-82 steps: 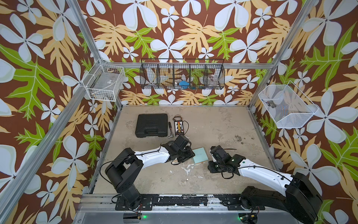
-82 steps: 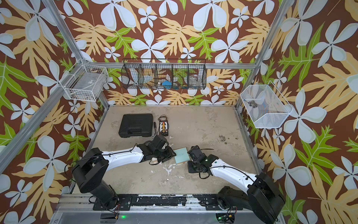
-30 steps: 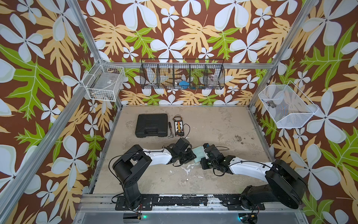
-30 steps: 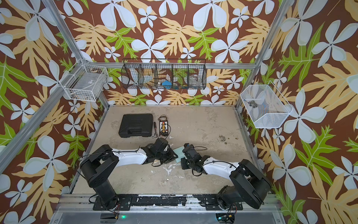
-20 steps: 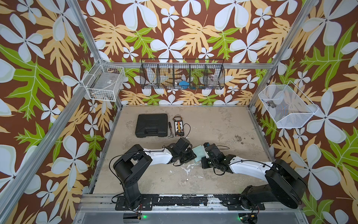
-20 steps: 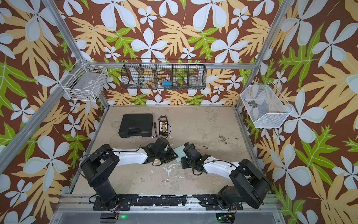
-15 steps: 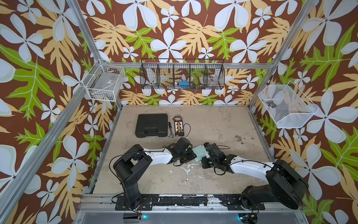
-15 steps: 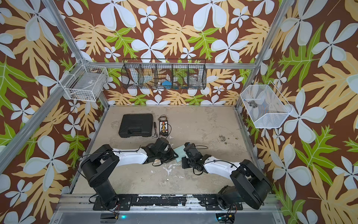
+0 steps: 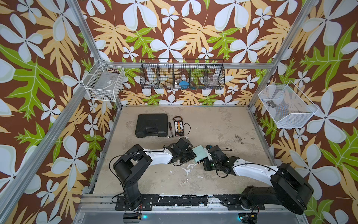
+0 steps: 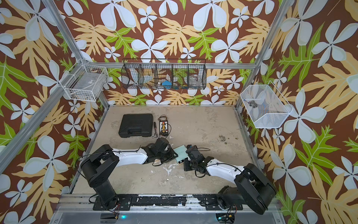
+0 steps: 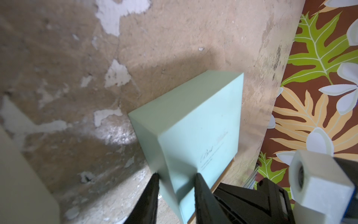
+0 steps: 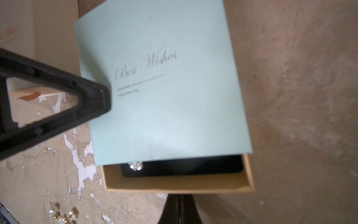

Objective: Take out the earrings from the drawer-style jewelry box
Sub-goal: Open the drawer in the jewelry box.

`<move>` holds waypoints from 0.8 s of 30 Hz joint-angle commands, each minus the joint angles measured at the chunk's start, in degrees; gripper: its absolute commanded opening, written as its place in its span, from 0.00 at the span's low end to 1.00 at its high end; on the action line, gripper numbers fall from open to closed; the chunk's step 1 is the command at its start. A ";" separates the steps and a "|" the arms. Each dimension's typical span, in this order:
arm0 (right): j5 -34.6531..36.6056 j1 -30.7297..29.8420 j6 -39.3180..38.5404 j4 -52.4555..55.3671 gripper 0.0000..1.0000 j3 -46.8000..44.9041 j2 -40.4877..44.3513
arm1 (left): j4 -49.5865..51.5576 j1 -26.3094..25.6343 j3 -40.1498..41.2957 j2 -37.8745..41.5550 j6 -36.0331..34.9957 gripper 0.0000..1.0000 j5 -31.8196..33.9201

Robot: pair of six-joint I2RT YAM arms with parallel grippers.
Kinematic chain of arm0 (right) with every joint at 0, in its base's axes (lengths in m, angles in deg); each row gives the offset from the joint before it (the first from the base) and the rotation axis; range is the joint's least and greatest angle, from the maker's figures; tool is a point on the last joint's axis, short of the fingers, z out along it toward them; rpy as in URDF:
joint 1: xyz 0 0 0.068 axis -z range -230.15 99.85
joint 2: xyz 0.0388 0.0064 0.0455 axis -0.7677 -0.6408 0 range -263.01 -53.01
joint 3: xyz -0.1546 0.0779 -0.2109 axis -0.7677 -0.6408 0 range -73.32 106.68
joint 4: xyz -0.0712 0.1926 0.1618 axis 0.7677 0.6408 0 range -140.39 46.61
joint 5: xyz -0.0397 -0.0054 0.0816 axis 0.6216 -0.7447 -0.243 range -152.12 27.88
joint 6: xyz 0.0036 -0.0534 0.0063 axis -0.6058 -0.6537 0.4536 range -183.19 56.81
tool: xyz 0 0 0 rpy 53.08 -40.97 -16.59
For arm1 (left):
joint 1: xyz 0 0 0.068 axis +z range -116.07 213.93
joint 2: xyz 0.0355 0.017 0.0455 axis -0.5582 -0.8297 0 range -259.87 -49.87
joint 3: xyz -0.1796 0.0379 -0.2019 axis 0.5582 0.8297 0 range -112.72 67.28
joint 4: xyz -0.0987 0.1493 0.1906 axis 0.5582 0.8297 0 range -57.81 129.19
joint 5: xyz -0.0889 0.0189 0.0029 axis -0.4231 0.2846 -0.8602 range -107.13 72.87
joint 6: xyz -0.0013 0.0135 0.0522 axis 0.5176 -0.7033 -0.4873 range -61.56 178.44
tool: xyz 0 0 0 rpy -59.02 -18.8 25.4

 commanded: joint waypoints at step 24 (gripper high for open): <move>-1.45 -0.38 5.34 9.66 0.00 -3.76 6.79 | 3.27 0.04 -0.29 -1.03 -0.67 0.32 1.23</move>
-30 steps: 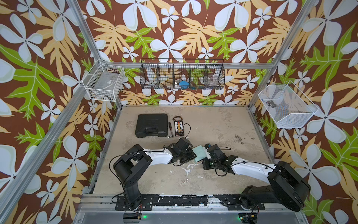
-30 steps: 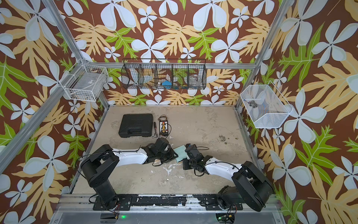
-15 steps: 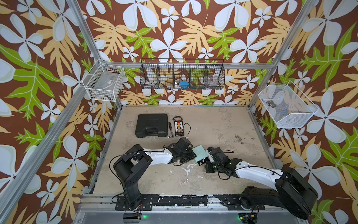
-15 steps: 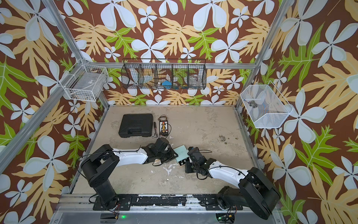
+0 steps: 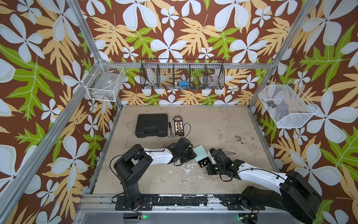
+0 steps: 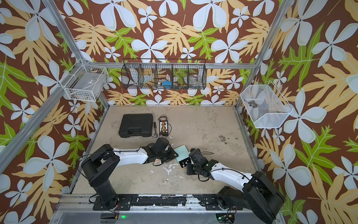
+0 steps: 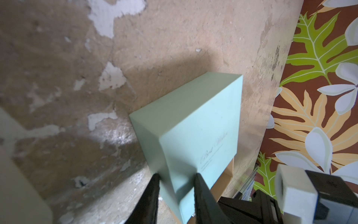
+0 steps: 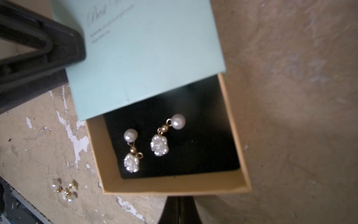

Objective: Take out the earrings from the drawer-style jewelry box
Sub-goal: Open the drawer in the jewelry box.

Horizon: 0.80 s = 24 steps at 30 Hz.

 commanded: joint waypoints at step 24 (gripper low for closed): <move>11.05 -3.53 -2.28 28.20 0.32 18.03 7.43 | 0.11 0.05 0.86 0.17 -0.68 0.32 -1.11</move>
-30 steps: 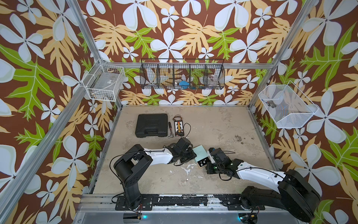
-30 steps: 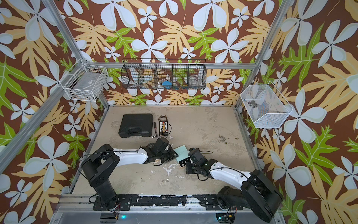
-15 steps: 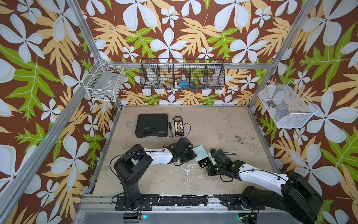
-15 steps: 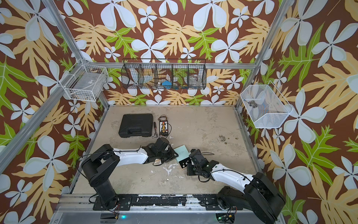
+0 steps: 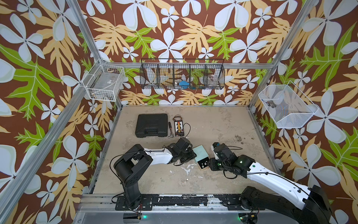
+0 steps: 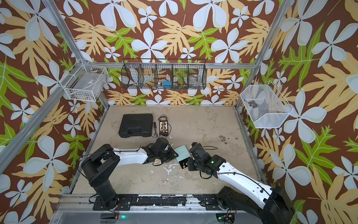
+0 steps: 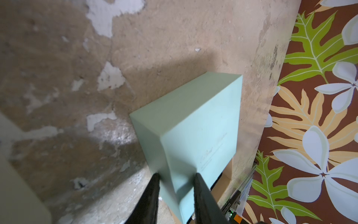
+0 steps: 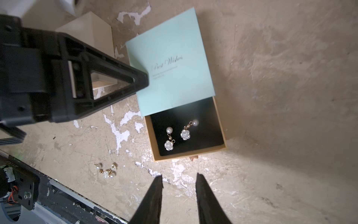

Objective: Take out the earrings from the drawer-style jewelry box
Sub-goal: Open the drawer in the jewelry box, then pick up the earring from the drawer.

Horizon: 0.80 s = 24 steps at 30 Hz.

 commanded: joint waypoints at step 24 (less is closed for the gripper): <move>3.53 -4.26 -7.19 4.38 0.25 14.49 -25.99 | -2.63 0.05 1.96 -0.15 0.78 0.31 -2.31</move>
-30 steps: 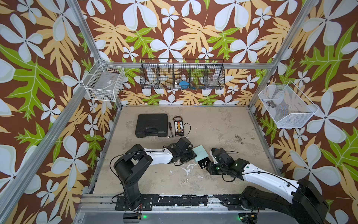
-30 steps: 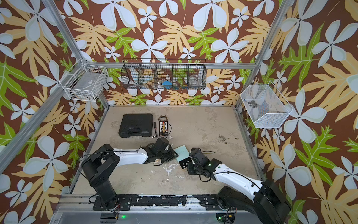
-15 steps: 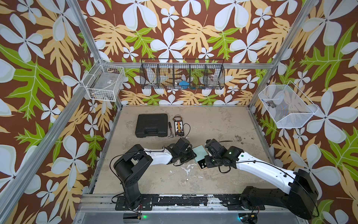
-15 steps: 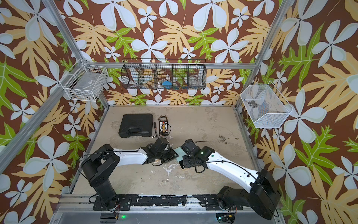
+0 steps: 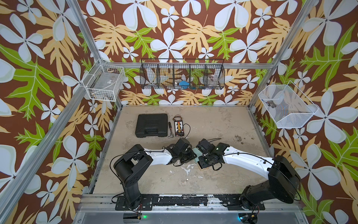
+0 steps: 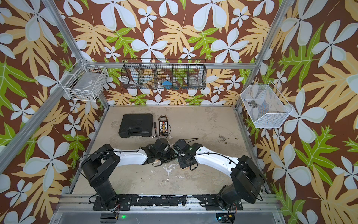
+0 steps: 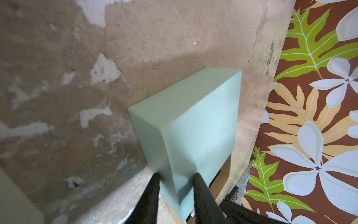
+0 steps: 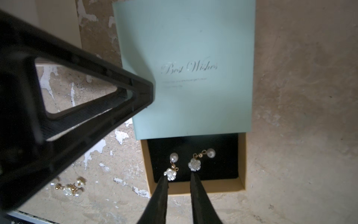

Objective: Take out the earrings from the drawer-style jewelry box
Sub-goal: Pick up the earring from the drawer.

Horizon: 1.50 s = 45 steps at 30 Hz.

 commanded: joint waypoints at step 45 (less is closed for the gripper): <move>1.00 -0.76 0.11 -3.44 0.13 -0.44 -3.06 | -1.81 0.07 2.06 -0.63 1.93 0.31 -1.13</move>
